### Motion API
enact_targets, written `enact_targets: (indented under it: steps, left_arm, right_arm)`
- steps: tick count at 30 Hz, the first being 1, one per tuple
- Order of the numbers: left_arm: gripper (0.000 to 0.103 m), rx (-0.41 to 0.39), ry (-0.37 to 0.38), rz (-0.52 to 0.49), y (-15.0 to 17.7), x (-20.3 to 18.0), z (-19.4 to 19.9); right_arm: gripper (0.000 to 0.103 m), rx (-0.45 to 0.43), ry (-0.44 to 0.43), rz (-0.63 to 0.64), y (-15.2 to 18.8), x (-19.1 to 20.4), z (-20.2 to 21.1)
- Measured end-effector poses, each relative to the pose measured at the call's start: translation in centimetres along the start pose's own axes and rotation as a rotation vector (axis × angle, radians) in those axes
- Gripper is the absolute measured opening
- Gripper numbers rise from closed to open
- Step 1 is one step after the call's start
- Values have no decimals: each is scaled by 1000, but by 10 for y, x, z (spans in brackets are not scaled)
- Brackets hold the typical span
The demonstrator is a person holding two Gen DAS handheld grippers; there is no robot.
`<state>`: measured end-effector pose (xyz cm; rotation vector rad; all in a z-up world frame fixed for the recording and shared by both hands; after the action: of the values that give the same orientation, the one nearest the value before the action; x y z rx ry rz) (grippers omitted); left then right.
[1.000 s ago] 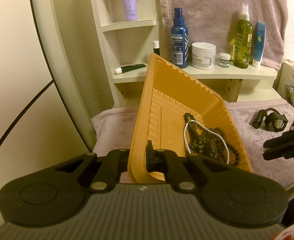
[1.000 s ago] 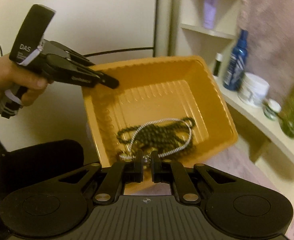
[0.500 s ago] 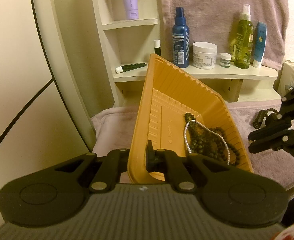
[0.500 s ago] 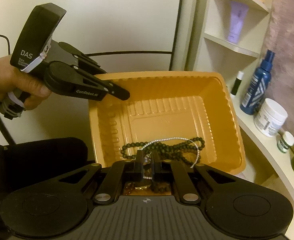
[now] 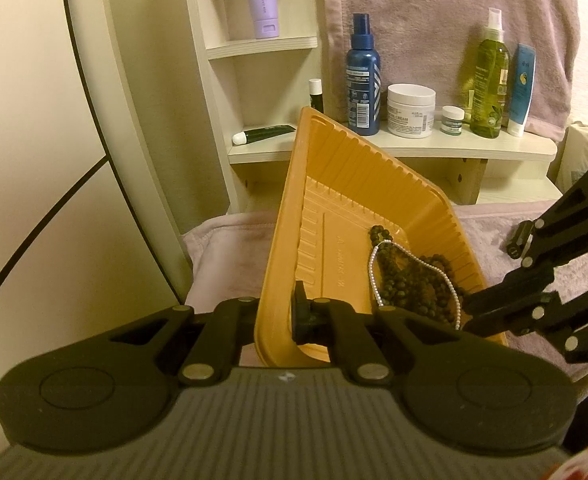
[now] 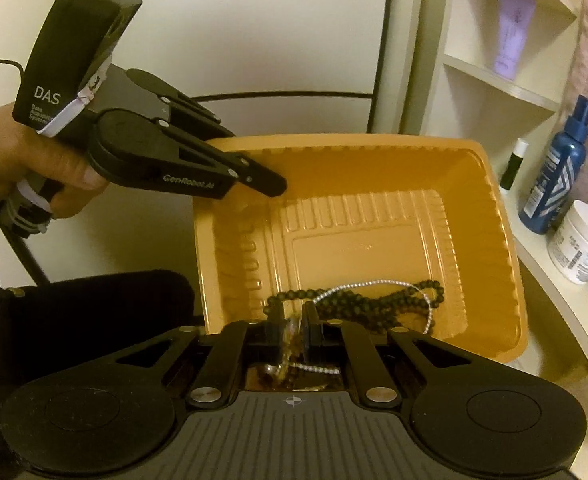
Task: Organize jewelry
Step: 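Carry the pendant over the orange tray and open the right gripper, then move the right gripper back to the black watch and grasp its strap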
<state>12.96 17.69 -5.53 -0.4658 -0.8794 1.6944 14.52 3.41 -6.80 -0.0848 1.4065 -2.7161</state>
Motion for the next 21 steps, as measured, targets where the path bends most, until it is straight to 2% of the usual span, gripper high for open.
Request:
enact_targets:
  steps: [4,10,21]
  left_arm:
    - [5,0,0,3,0,-1,0]
    - [5,-1,-1,6,0,0,0]
    - [5,-3,0,4,-1,0,0]
  right_arm:
    - [12,-40,8,-52,-2,-5,6]
    - [14,-78,121,-156,11,-32,31]
    - [16,-52,360,-446,91,-61,62]
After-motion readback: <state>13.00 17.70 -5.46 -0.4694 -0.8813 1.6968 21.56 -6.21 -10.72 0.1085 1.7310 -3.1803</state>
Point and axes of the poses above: each gripper's, at about its wrist camera, not at the fingertips, and z roughly against the way its jaws point, x to its left, y to its underside, the point moved 10 cm from there along -z, roughly the way its jaws point, and after that the axes turned 1 degree about -z, right-handed, at the moved point
